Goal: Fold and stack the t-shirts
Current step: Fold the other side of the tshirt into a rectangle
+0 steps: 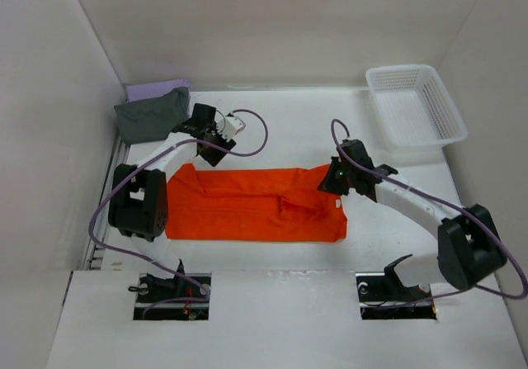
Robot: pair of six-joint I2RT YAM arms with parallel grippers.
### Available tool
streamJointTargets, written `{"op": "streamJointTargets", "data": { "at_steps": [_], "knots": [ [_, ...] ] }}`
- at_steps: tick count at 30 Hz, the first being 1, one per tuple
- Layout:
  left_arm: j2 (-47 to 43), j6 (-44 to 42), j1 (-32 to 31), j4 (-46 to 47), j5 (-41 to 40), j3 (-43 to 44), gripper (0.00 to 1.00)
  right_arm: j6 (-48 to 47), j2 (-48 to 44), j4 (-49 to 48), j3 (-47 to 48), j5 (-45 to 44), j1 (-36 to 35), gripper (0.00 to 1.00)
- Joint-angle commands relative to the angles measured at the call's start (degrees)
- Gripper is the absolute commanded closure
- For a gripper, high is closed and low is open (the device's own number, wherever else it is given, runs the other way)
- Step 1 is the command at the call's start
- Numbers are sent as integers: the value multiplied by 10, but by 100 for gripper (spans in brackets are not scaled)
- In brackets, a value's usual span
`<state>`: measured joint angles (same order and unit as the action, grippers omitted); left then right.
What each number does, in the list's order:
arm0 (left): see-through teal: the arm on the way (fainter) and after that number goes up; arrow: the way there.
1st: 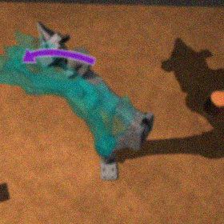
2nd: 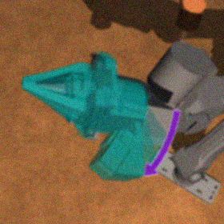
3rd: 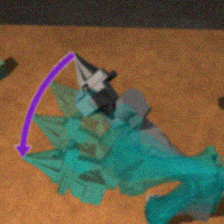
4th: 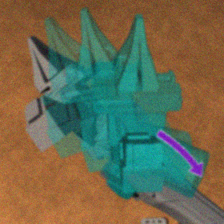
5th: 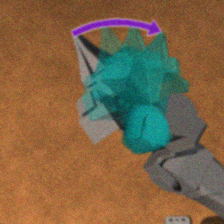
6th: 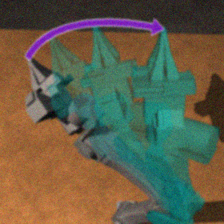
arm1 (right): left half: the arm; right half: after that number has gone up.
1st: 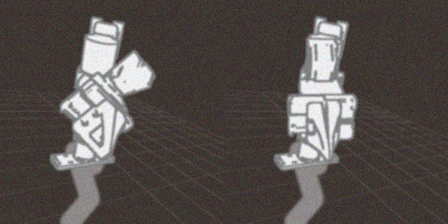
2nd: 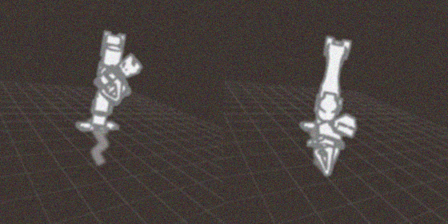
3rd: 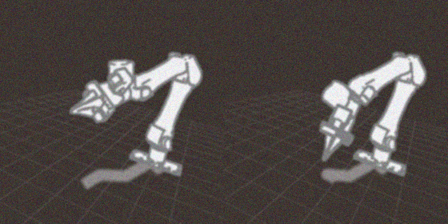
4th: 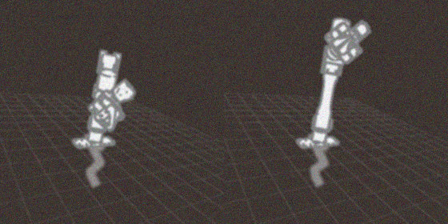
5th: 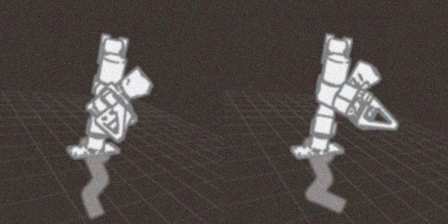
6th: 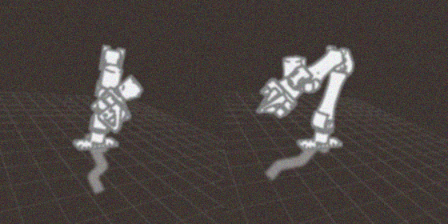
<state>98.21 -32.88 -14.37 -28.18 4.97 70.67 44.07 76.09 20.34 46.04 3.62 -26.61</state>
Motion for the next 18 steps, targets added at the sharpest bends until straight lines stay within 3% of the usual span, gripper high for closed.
{"op": "streamJointTargets", "data": {
  "at_steps": [1, 8, 13, 18],
  "knots": [
    [37, -4, 32, 67, -61, 9, 51, -12, 55, -64, 37, 5, -22, 91],
    [36, 0, 94, 112, -124, -8, 51, 2, 101, -89, 12, -11, -45, 94],
    [35, 9, 117, 87, -103, -15, 51, 7, 115, -92, -5, -19, -59, 94],
    [26, -2, 128, 52, -71, -42, 59, 7, 125, -93, -3, -23, -68, 94]
  ]
}}
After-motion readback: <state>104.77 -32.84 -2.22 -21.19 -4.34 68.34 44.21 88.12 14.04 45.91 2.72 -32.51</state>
